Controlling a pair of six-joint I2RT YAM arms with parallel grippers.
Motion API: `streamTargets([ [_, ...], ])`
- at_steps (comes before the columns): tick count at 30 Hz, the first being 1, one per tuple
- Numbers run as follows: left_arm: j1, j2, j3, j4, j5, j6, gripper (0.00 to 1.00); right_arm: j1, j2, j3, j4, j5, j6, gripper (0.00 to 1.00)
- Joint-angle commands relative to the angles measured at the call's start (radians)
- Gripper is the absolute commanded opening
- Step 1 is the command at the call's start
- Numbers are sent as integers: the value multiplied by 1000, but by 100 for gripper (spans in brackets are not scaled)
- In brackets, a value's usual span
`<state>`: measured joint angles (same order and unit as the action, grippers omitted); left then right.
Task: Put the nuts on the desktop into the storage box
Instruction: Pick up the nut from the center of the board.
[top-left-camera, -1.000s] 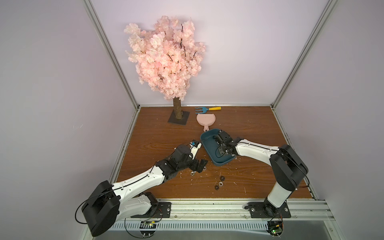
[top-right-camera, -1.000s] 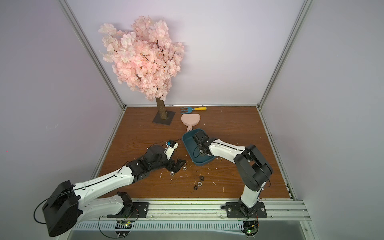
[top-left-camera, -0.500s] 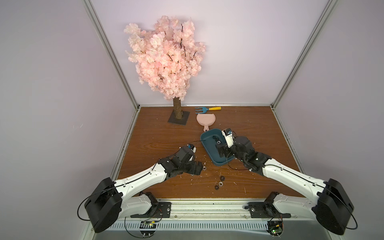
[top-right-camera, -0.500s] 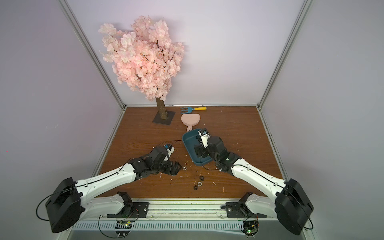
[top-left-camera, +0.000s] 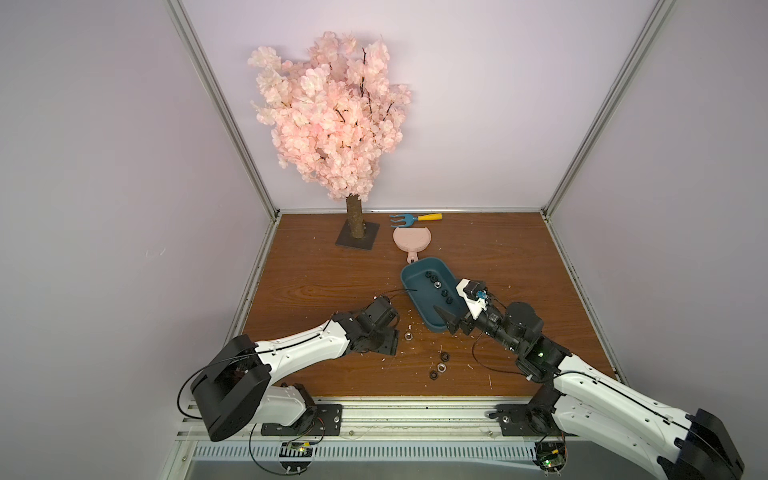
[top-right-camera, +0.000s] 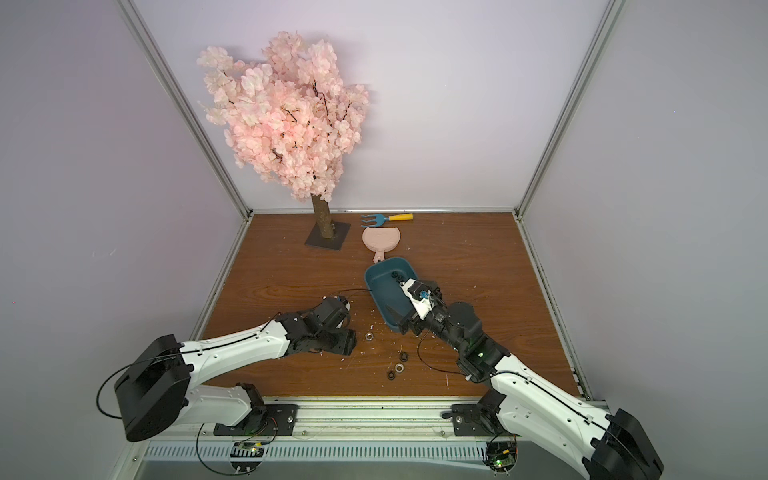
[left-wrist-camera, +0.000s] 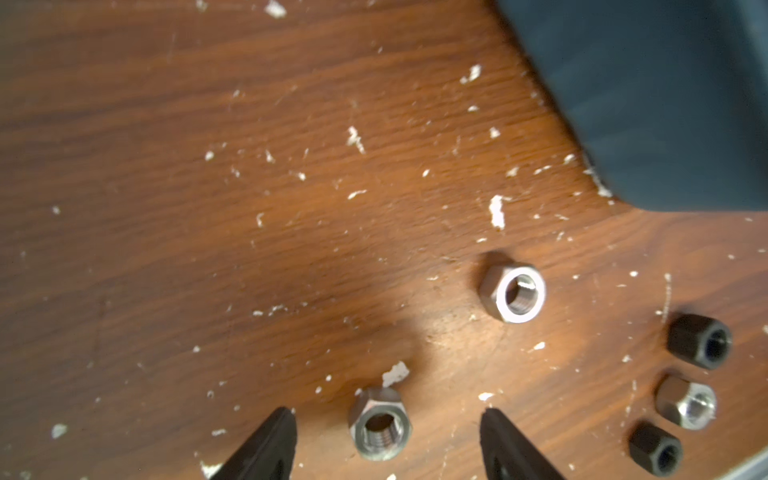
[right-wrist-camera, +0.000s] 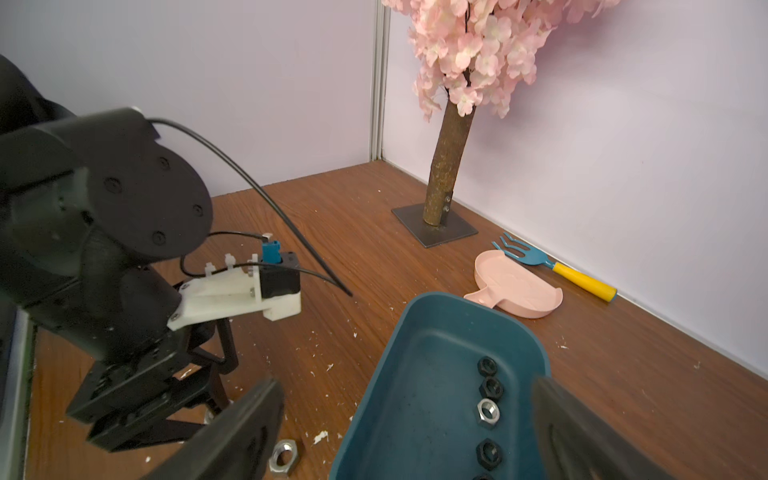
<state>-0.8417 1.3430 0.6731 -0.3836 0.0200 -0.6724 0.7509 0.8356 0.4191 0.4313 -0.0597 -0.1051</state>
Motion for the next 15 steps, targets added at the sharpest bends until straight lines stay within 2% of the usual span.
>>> streamTargets([
  [1,-33,22,6,-44,-28,-32,70,5,-21,10,45,15,7,99],
  [6,-43,61,18,-49,-41,-49,65,5,-58,-7,75,65,5,99],
  [8,-43,75,26,-49,-50,-46,58,6,-71,-11,70,73,5,99],
  [12,-43,110,43,-49,-59,-20,57,5,-117,-23,72,163,24,99],
  [15,-44,133,50,-49,-57,-4,48,5,-164,-52,108,215,19,99],
])
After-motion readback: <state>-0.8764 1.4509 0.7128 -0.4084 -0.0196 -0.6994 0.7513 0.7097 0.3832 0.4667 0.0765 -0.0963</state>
